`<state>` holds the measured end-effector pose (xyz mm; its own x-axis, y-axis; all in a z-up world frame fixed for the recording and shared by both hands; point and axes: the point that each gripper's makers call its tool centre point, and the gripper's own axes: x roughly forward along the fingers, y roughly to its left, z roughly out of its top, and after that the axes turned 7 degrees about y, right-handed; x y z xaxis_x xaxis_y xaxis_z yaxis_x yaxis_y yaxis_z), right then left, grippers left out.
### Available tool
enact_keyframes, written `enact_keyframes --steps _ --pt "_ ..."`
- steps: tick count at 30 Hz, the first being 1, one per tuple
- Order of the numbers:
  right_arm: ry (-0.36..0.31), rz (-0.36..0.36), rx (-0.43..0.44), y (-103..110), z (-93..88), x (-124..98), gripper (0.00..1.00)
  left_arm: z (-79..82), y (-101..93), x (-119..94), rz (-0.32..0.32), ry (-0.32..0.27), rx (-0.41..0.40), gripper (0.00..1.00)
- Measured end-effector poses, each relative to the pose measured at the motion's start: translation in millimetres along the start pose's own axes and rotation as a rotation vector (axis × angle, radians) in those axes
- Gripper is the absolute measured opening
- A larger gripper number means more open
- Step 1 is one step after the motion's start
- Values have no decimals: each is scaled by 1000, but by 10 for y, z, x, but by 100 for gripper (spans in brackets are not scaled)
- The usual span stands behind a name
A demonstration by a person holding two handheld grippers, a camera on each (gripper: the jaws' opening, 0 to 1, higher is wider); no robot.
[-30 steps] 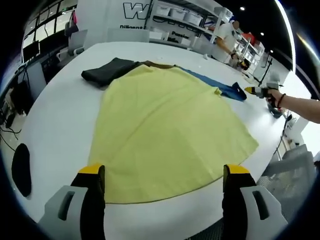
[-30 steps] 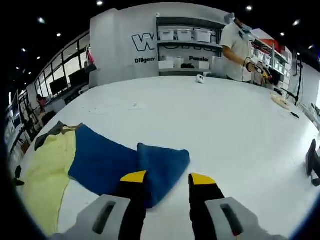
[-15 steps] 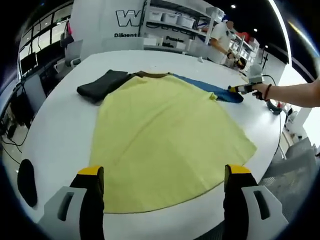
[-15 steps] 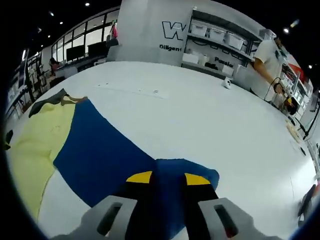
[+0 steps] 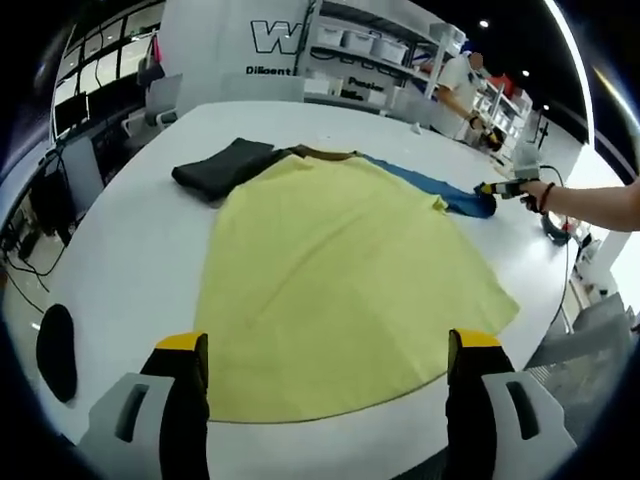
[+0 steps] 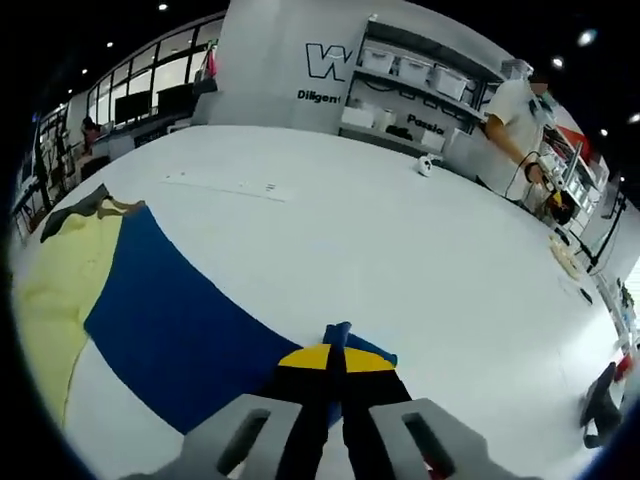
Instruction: Fold the garment on the visible template until the final outline fits inside the template.
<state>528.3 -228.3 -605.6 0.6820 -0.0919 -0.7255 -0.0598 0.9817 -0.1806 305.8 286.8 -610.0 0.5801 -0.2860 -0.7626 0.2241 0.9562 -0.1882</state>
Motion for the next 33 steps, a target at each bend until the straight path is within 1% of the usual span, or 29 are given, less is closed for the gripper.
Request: enact_keyframes --steps 2,4,5,7,8,11,12,13,16,17,19,20,22,24,25,26,27,28,29,30,31,32,33 --pt "4 -10 47 -65 -42 -53 0 9 -2 -3 -1 -1 5 96" --pt "30 -21 95 -148 -153 -115 0 25 -5 -13 -1 -5 6 96" --pt "40 -22 121 -179 -198 -111 0 31 -11 -17 -3 -7 7 96" --pt "52 -32 146 -231 -271 -127 0 40 -23 -23 -7 -10 12 96" --pt "78 -55 198 -302 -383 -134 0 63 -52 -39 -19 -19 18 97" --pt "109 -54 280 -339 -564 -134 0 84 -67 -57 -19 -23 24 96" --pt "109 -48 283 -336 -580 -130 0 87 -69 -58 -20 -24 26 96" --pt "120 -35 308 -332 -661 -121 0 92 -71 -61 -20 -24 28 96" --pt "151 -26 338 -346 -792 -116 0 109 -65 -79 -17 -28 33 96" --pt "153 -25 343 -353 -806 -117 0 112 -59 -82 -16 -29 34 96" --pt "160 -20 345 -376 -843 -128 5 108 -44 -91 -10 -30 33 96" --pt "154 -17 342 -394 -837 -140 7 106 -39 -95 -8 -30 32 96" --pt "110 8 308 -399 -748 -147 16 96 -34 -98 -9 -29 30 96" --pt "73 30 268 -435 -640 -125 29 75 -20 -101 -4 -23 33 96" --pt "70 32 265 -443 -629 -116 33 73 -19 -101 -3 -22 35 96" --pt "67 32 250 -473 -600 -95 35 71 -11 -103 1 -19 38 95" --pt "66 37 196 -506 -568 -67 34 74 -10 -107 2 -19 42 95" --pt "69 45 174 -515 -551 -50 34 89 -10 -115 3 -22 48 95" --pt "68 68 154 -500 -515 -33 34 107 -9 -123 5 -25 52 95" --pt "43 112 140 -441 -445 -24 36 119 -9 -127 5 -28 56 96" --pt "28 140 131 -401 -396 -24 36 125 -5 -128 7 -28 59 96" --pt "28 161 108 -362 -353 -22 37 130 1 -128 9 -27 62 96" --pt "35 165 78 -354 -333 -6 36 140 10 -131 13 -28 69 96"
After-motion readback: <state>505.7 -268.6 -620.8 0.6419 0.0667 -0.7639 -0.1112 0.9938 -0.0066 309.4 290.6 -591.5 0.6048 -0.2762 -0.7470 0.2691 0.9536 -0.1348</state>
